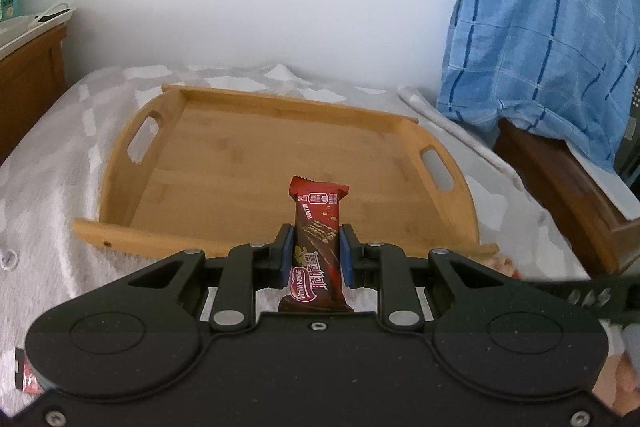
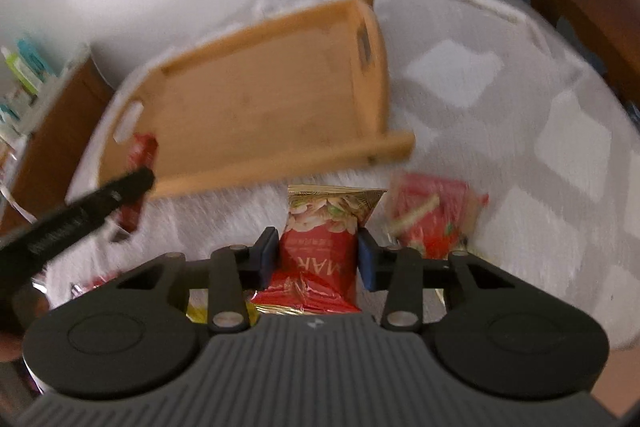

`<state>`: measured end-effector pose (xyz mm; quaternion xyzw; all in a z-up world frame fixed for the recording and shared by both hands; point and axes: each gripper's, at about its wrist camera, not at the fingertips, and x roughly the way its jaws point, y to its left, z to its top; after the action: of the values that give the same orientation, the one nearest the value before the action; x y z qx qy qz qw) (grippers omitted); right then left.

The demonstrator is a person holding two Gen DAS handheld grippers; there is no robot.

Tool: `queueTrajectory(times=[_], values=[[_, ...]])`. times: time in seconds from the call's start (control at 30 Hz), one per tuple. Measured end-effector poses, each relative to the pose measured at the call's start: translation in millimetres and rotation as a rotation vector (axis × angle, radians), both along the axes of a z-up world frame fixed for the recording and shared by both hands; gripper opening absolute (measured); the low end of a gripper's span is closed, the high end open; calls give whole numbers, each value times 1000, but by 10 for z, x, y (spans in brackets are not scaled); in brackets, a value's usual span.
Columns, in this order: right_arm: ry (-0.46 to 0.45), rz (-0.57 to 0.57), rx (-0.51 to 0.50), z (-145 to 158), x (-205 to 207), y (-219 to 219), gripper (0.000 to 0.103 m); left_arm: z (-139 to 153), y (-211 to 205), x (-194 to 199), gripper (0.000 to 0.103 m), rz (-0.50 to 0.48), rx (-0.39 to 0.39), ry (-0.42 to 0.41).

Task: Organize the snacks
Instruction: 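Carry both snacks into the wooden tray and open both tools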

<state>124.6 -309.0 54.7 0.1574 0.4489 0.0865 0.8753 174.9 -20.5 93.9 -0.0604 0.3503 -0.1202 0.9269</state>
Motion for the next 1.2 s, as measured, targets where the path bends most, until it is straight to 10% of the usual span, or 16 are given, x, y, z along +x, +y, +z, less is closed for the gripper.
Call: queueTrajectory(times=[0.3, 1.0, 1.2], values=[[-228, 101, -23, 129, 532, 142, 45, -81, -63, 498, 22, 31, -34, 20], [-187, 133, -127, -428, 856, 291, 48, -542, -274, 813, 22, 29, 37, 55], [-191, 132, -106, -402, 844, 279, 72, -462, -263, 768, 34, 35, 28, 57]])
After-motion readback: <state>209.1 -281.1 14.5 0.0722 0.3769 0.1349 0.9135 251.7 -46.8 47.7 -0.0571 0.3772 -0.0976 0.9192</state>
